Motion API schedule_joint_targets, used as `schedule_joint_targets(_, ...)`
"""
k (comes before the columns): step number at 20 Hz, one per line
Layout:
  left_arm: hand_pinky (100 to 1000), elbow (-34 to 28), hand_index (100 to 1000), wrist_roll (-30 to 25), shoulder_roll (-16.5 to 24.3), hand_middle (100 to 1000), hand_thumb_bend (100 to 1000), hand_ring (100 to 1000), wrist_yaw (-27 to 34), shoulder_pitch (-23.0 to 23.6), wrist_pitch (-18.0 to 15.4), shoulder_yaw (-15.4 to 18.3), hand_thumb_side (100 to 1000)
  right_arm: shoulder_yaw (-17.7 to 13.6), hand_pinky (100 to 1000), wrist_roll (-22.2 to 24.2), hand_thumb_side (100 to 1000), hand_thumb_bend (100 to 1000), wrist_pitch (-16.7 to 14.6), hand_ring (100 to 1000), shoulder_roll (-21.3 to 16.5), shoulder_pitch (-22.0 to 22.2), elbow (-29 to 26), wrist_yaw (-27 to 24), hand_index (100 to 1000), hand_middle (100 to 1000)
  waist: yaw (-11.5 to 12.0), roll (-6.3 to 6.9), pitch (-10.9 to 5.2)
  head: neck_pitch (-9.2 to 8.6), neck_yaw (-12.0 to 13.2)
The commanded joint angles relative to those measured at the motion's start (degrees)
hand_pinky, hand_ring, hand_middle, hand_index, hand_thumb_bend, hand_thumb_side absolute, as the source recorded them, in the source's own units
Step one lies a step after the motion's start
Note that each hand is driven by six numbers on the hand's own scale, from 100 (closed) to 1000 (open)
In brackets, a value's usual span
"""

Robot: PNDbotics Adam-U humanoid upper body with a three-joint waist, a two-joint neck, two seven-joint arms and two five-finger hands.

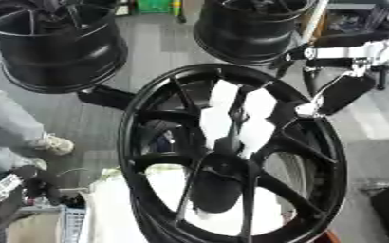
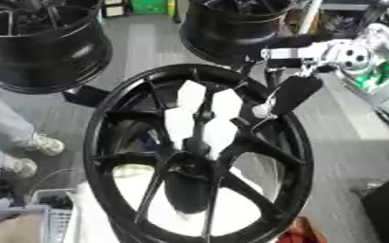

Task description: Pull the pin out of the wheel hub.

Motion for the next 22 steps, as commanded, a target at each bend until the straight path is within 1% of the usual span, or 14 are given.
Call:
schedule_joint_targets(1, 553, -0.85, 661, -0.02, 0.91, 482, 100, 480, 0.09, -0.71, -0.16, -0.25, 1000, 0.17, 671, 1.24, 268, 298, 1.26, 471, -0.55, -1.52, -0.69, 0.96, 955, 851, 0.18, 0.06, -0.42, -0.15, -0.12)
schedule_joint_targets(9, 553, -0.91, 661, -0.02, 1.0, 482, 100, 479, -0.01, -1.3, -0.35, -0.59, 1000, 1.62, 669, 2.29, 263, 287, 3.21, 466, 0.56, -3.24, 0.12, 1.94, 951, 847, 0.89, -0.06, 0.5, -0.15, -0.25)
schedule_joint_targets(16, 553, -0.91, 661, -0.02, 1.11, 482, 100, 478, -0.13, -1.75, -0.64, -0.69, 1000, 3.08, 667, 2.04, 260, 273, 3.2, 462, 1.82, -4.01, 4.81, 1.95, 944, 839, 1.27, -0.09, 1.36, -0.15, -0.38)
schedule_joint_targets(22, 554, -0.85, 661, -0.02, 1.14, 481, 100, 478, -0.22, -1.9, -0.8, -0.74, 1000, 3.45, 666, 1.18, 260, 264, 2.78, 457, 2.47, -4.17, 8.25, 1.86, 940, 835, 1.35, -0.11, 1.6, -0.15, -0.42)
